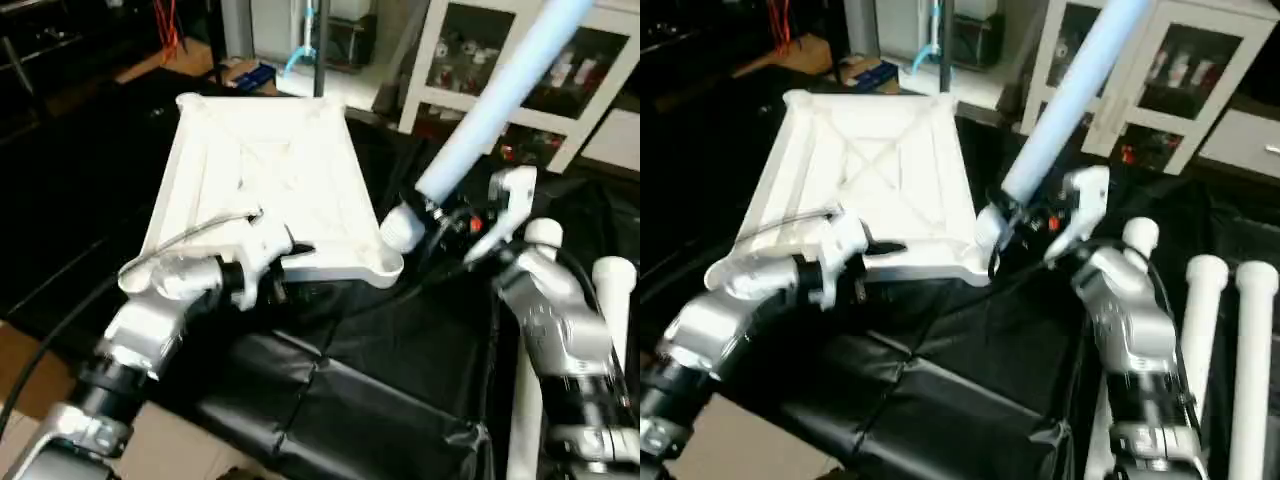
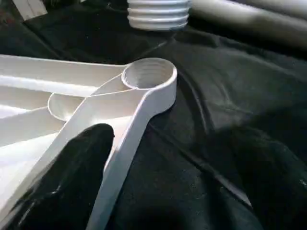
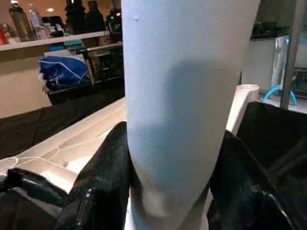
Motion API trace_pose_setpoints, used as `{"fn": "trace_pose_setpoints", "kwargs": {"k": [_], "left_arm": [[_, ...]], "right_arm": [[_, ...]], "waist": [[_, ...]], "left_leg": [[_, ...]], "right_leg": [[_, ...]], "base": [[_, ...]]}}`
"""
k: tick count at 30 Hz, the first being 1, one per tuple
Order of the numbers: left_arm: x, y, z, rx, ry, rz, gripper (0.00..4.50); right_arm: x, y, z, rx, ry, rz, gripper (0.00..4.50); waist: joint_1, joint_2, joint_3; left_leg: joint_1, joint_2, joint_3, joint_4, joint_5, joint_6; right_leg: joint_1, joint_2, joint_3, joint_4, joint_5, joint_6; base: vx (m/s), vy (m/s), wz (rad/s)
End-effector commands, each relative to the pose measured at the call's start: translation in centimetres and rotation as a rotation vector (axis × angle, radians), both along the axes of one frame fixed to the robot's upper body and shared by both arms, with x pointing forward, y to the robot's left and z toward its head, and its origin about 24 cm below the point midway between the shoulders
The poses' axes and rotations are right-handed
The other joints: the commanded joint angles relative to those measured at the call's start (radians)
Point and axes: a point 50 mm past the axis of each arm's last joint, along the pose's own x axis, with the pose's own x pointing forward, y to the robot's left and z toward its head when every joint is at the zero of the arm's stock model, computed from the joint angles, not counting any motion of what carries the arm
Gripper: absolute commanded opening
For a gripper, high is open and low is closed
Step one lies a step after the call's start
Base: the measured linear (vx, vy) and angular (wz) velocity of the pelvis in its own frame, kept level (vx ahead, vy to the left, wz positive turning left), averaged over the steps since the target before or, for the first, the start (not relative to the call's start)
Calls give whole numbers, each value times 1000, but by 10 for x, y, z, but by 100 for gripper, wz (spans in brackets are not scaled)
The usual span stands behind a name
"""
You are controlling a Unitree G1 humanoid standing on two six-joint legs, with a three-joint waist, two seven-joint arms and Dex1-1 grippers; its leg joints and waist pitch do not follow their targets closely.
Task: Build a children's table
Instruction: Insert table leg to table base
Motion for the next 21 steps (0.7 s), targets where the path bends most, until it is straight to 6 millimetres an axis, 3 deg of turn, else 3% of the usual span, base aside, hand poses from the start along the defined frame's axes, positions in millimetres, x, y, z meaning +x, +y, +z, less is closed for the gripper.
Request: {"fn": "trace_pose_setpoints", "kwargs": {"k": [1,2,4,8,9,10,11,12,13,16,17,18,19,21], "left_arm": [[0,0,1,35,-61,-12,424],[0,0,1,35,-61,-12,424],[0,7,-5,54,-39,13,424],[6,12,-8,59,-46,65,424],[8,13,-7,26,-34,80,424],[8,13,-7,26,-34,80,424],[9,16,-8,13,-23,97,424],[11,18,-10,15,-13,107,424],[13,21,-12,17,-1,119,424],[17,26,-14,-1,38,144,424],[18,27,-14,-5,44,146,424],[23,25,-8,-25,41,154,424],[27,22,-3,-41,33,152,424],[37,16,7,-58,18,158,424]], "right_arm": [[-5,2,15,27,-58,13,184],[-5,2,15,27,-58,13,184],[-11,9,13,2,-46,65,184],[-11,11,9,-26,-40,60,184],[-10,13,9,-24,-41,55,184],[-10,13,9,-24,-41,55,184],[-10,16,8,-22,-41,56,184],[-9,18,8,-20,-38,61,184],[-8,21,8,-17,-33,70,184],[-7,31,7,-13,-22,100,184],[-7,33,7,-12,-21,104,184],[-7,32,8,-25,-23,109,184],[-6,30,10,-27,-24,110,184],[-5,26,11,-31,-23,106,184]], "waist": [[-5,19,-80],[-9,13,-80],[-14,28,-79],[-23,19,-81],[-26,0,-82],[-23,8,-81],[-24,-6,-80],[-23,-10,-80],[-23,-9,-80],[-24,-2,-81],[-24,-4,-80],[-24,-8,-81],[-18,2,-82],[-11,2,-81]], "left_leg": [[11,51,-30,-87,-159,0],[11,52,-29,-86,-160,3],[10,50,-31,-87,-172,0],[9,47,-30,-82,-181,5],[6,48,-28,-82,-169,12],[5,48,-30,-83,-163,14],[5,50,-28,-83,-158,20],[3,50,-29,-83,-153,23],[6,51,-29,-85,-146,26],[9,52,-31,-86,-152,22],[10,51,-29,-86,-151,22],[9,51,-29,-86,-148,23],[10,52,-30,-85,-130,23],[19,50,-23,-83,-138,22]], "right_leg": [[56,-74,50,-81,-239,-181],[55,-72,49,-80,-227,-182],[56,-71,49,-81,-231,-188],[55,-73,51,-86,-272,-182],[56,-72,50,-87,-272,-183],[56,-74,50,-84,-274,-185],[53,-74,49,-85,-284,-182],[55,-76,49,-83,-288,-181],[49,-76,48,-84,-284,-177],[48,-78,49,-82,-270,-180],[47,-77,49,-82,-254,-187],[49,-77,49,-81,-247,-189],[50,-80,50,-76,-215,-201],[44,-74,50,-82,-202,-208]], "base": [[0,0,0],[0,0,0],[0,0,0],[0,0,0],[0,0,0],[0,0,0],[0,0,0],[0,0,0],[0,0,0],[0,0,0],[0,0,0],[0,0,0],[0,0,0],[0,0,0]]}}
